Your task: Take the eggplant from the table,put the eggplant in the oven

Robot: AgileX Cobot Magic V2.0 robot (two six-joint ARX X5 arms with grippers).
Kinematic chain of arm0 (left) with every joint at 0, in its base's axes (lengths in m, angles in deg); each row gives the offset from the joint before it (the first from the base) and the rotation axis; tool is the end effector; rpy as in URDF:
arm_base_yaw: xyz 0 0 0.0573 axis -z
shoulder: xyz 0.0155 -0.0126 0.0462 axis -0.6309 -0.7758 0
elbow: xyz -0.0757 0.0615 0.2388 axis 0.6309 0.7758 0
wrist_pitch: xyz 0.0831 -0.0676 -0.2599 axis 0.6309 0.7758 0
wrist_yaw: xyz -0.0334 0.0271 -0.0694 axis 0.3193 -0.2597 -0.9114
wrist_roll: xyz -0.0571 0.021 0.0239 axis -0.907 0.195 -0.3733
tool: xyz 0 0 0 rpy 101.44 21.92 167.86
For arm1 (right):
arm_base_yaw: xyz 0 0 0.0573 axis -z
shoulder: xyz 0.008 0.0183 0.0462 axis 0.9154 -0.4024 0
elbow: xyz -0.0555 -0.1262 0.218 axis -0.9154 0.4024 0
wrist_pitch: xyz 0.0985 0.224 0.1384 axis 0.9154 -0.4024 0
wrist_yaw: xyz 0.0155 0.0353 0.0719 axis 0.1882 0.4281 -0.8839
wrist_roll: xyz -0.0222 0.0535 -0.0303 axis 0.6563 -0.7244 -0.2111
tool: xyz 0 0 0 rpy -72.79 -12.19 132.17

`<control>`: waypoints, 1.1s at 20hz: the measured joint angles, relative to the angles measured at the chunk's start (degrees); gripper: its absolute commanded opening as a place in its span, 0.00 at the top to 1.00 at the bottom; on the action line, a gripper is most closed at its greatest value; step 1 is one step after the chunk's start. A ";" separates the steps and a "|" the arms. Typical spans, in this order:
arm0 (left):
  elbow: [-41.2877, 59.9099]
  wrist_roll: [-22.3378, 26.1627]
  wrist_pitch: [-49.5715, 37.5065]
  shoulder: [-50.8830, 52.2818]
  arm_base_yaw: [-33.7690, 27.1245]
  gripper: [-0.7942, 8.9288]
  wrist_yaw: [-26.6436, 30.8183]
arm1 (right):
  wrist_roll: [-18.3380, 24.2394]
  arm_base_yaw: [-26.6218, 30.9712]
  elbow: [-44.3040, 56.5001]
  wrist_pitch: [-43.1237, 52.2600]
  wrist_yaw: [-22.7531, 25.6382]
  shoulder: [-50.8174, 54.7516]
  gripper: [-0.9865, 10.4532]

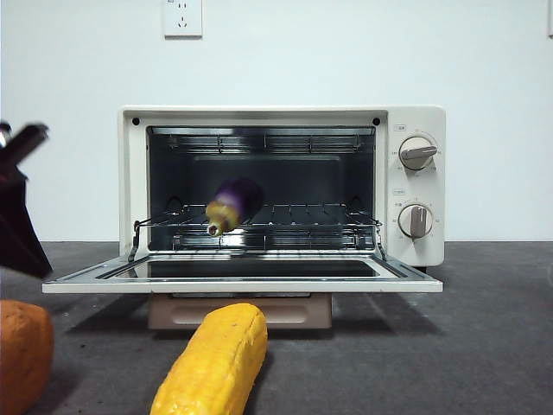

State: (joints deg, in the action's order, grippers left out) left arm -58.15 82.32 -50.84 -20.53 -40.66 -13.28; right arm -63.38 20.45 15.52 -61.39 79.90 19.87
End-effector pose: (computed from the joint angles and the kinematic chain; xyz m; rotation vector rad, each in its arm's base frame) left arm 0.2971 -0.0211 0.1244 -0.5104 1.1587 -0.4962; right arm 0.1129 0.0968 0.3634 -0.0004 0.5024 0.4297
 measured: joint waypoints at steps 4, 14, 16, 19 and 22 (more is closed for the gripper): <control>0.00 0.00 -0.55 -4.98 1.03 0.91 -0.37 | 0.00 0.00 0.00 0.00 -0.02 0.20 0.91; -0.24 2.01 -1.01 -9.25 1.95 0.91 -5.99 | 0.02 0.00 0.00 0.11 1.77 0.13 0.91; -0.24 2.27 -1.01 -9.31 1.95 0.91 -7.32 | 0.02 0.00 0.00 0.28 2.64 0.13 0.91; -0.24 2.62 -1.03 -9.46 1.75 0.91 -9.92 | 0.02 0.00 0.00 0.48 2.82 0.13 0.91; -0.22 2.64 -1.22 -9.70 1.38 0.91 -13.27 | 0.02 0.00 0.00 0.98 2.89 0.13 0.91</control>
State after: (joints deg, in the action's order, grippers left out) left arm -58.37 84.96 -52.06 -30.24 -39.28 -26.55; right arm -63.36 20.45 15.52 -60.41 82.78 20.00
